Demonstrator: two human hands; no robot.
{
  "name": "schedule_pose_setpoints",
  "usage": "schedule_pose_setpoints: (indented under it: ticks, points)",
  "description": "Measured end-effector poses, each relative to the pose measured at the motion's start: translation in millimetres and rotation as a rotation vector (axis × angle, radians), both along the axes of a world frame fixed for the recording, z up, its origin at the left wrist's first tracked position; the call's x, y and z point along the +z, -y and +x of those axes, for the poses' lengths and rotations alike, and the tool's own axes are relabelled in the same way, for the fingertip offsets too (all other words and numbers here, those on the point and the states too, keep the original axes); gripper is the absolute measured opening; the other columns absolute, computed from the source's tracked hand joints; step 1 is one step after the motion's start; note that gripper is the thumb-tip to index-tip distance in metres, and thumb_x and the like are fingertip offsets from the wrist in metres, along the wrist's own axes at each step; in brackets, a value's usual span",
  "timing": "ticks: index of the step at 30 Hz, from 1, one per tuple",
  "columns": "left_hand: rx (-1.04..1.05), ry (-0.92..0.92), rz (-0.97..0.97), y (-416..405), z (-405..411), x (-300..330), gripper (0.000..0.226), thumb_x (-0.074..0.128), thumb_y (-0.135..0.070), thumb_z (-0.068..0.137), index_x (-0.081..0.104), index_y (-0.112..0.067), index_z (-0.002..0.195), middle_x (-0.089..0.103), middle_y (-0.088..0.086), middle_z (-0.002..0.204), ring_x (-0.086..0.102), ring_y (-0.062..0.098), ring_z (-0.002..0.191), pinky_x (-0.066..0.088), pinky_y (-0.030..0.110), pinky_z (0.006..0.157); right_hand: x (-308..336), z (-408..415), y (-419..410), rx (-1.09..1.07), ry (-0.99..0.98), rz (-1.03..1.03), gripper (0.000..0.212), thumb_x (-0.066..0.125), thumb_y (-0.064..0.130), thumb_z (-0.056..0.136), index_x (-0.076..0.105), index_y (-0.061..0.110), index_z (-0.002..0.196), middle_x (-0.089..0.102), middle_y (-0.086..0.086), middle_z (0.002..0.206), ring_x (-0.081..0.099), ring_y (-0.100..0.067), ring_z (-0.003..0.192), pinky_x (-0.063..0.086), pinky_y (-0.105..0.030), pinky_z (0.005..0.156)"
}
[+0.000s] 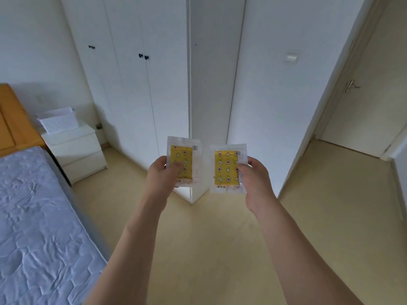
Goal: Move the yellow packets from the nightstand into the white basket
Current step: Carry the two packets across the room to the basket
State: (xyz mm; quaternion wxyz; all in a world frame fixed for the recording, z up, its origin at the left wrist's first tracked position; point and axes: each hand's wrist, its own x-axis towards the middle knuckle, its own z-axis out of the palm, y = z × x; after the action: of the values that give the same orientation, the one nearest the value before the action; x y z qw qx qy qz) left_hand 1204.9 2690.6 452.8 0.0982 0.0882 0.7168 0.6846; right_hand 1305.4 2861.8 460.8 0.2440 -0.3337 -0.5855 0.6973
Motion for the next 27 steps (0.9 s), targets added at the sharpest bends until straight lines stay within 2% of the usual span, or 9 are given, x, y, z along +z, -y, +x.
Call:
schedule_pose_setpoints:
  ticks: [3,6,9,12,14,16,19,24,27]
  points:
    - [0.033,0.022,-0.011,-10,-57,-7,0.020,0.055,-0.009,0.091,0.067,-0.015,0.106,0.074,0.000,0.094,0.072,0.014,0.081,0.054,0.025,0.061,-12,-66,-13,0.074,-0.003,-0.053,0.031,0.046,0.005,0.092,0.063,0.014,0.117,0.072,-0.005,0.100,0.069,-0.004,0.055,0.047,-0.018,0.039]
    - [0.109,0.028,-0.045,-16,-123,-17,0.021,0.055,-0.012,0.091,0.067,-0.016,0.108,0.074,-0.001,0.097,0.072,0.016,0.085,0.057,0.034,0.072,-27,-143,-29,0.143,0.003,-0.071,0.032,0.046,0.005,0.091,0.065,0.015,0.115,0.073,-0.006,0.099,0.073,-0.013,0.067,0.054,-0.028,0.047]
    - [0.194,0.034,-0.061,-26,-192,-24,0.018,0.056,-0.013,0.091,0.068,-0.018,0.102,0.075,0.000,0.095,0.071,0.020,0.088,0.058,0.042,0.082,-35,-231,-46,0.241,-0.039,-0.082,0.032,0.045,0.005,0.091,0.065,0.015,0.114,0.073,-0.009,0.101,0.074,-0.022,0.078,0.061,-0.042,0.060]
    - [0.265,0.034,-0.063,-39,-261,-17,0.015,0.057,-0.012,0.091,0.069,-0.020,0.097,0.075,0.000,0.094,0.071,0.020,0.088,0.058,0.040,0.081,-29,-319,-62,0.332,-0.069,-0.078,0.030,0.046,0.006,0.091,0.066,0.015,0.112,0.073,-0.010,0.102,0.074,-0.026,0.082,0.060,-0.052,0.069]
    - [0.293,0.029,-0.073,-43,-305,-4,0.015,0.057,-0.012,0.093,0.068,-0.022,0.097,0.074,-0.001,0.094,0.071,0.019,0.089,0.057,0.036,0.078,-21,-375,-71,0.359,-0.078,-0.090,0.029,0.048,0.006,0.090,0.067,0.015,0.110,0.073,-0.010,0.101,0.073,-0.029,0.084,0.059,-0.055,0.070]
    - [0.338,0.014,-0.047,-42,-347,7,0.015,0.057,-0.013,0.093,0.067,-0.020,0.102,0.074,-0.001,0.096,0.070,0.018,0.090,0.056,0.034,0.078,-13,-428,-73,0.393,-0.094,-0.095,0.028,0.049,0.006,0.089,0.067,0.017,0.109,0.074,-0.009,0.101,0.073,-0.028,0.084,0.060,-0.054,0.068]
    - [0.436,0.016,-0.023,-30,-399,15,0.019,0.058,-0.014,0.093,0.066,-0.015,0.110,0.074,0.000,0.099,0.070,0.017,0.090,0.055,0.031,0.075,-4,-496,-62,0.459,-0.078,-0.091,0.027,0.050,0.008,0.091,0.067,0.017,0.110,0.074,-0.007,0.100,0.073,-0.026,0.081,0.059,-0.039,0.055]
    - [0.584,0.071,0.045,-2,-488,5,0.014,0.058,-0.010,0.093,0.067,-0.018,0.100,0.073,-0.005,0.091,0.070,0.011,0.084,0.051,0.023,0.063,-12,-606,-33,0.598,-0.044,-0.092,0.026,0.050,0.012,0.095,0.066,0.016,0.115,0.073,-0.006,0.103,0.073,-0.023,0.084,0.054,-0.028,0.049]
    - [0.624,0.074,0.048,14,-552,-7,0.015,0.059,-0.012,0.093,0.068,-0.019,0.103,0.074,-0.006,0.093,0.070,0.010,0.085,0.050,0.020,0.061,-20,-678,-13,0.637,-0.033,-0.091,0.026,0.049,0.012,0.096,0.064,0.015,0.117,0.072,-0.007,0.106,0.073,-0.020,0.083,0.053,-0.025,0.046]
